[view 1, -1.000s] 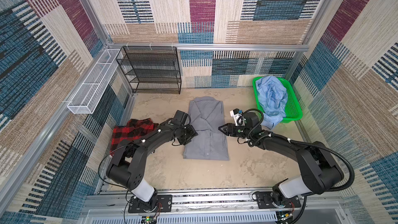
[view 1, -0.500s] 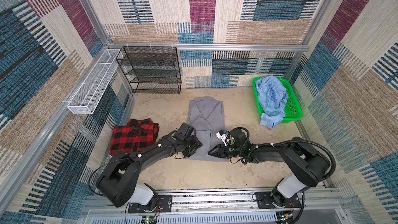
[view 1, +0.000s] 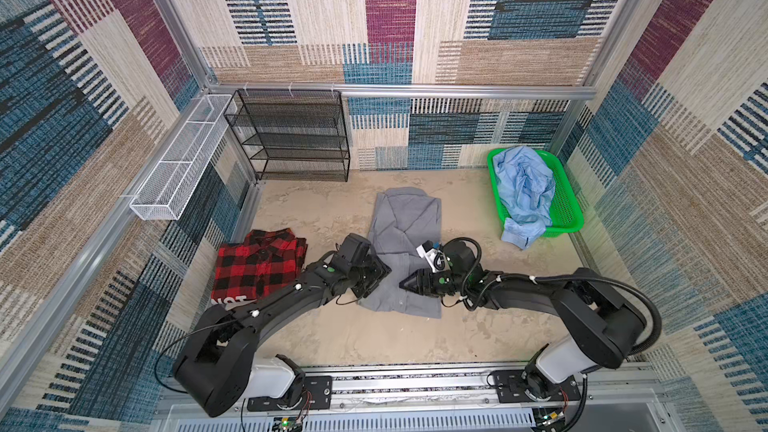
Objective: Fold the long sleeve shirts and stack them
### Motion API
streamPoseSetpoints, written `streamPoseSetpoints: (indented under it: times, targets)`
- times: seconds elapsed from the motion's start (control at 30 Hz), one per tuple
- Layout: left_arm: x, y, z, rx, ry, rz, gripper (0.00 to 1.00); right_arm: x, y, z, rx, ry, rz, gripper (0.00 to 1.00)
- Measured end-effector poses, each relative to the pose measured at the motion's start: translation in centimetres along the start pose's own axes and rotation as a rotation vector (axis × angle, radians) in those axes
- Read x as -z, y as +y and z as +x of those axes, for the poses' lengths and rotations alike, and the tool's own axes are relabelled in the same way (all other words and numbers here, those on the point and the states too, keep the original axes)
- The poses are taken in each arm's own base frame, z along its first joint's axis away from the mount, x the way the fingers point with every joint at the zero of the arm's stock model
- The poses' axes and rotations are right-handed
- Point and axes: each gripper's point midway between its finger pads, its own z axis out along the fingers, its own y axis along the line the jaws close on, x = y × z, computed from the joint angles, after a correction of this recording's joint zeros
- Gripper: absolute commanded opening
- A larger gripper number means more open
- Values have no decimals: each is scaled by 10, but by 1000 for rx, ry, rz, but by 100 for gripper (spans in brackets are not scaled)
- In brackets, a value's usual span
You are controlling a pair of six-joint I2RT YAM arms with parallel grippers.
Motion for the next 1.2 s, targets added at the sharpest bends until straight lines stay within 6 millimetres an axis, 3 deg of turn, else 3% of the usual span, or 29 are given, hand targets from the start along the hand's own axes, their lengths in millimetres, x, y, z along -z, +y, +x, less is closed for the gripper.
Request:
streamPoseSetpoints:
  times: [0.1, 0.2, 0.3, 0.43, 0.63, 0.8, 0.93, 0.97, 1.1, 1.2]
  targets:
    - [14, -2, -12, -29, -52, -28, 62, 15, -2, -18, 15, -45, 37, 56]
    - [9, 10, -15, -19, -54, -96, 61, 22, -13, -22, 4, -51, 66, 56]
    - [-9, 1, -19, -15, -30, -116, 61, 25, -18, -28, -5, -58, 45, 56]
    - [-36, -7, -24, -14, 0, -128, 61, 21, -43, -31, -69, -52, 62, 55]
    - [-80, 38, -30, 34, 59, -222, 60, 10, -84, -10, -182, -2, 106, 55]
    - [-102, 31, -31, 26, 96, -127, 59, 8, -86, -8, -174, -13, 63, 54]
    - [-87, 25, -30, 12, 94, -122, 61, 18, -76, -10, -159, -20, 80, 55]
    - [-77, 26, -30, 8, 87, -143, 62, 23, -70, -16, -143, -35, 88, 56]
    - [-22, -8, -38, -61, 13, -90, 67, 52, -42, -46, -39, -147, 141, 65]
    - [5, -8, -38, -93, -20, -101, 69, 70, -36, -45, -9, -180, 191, 70]
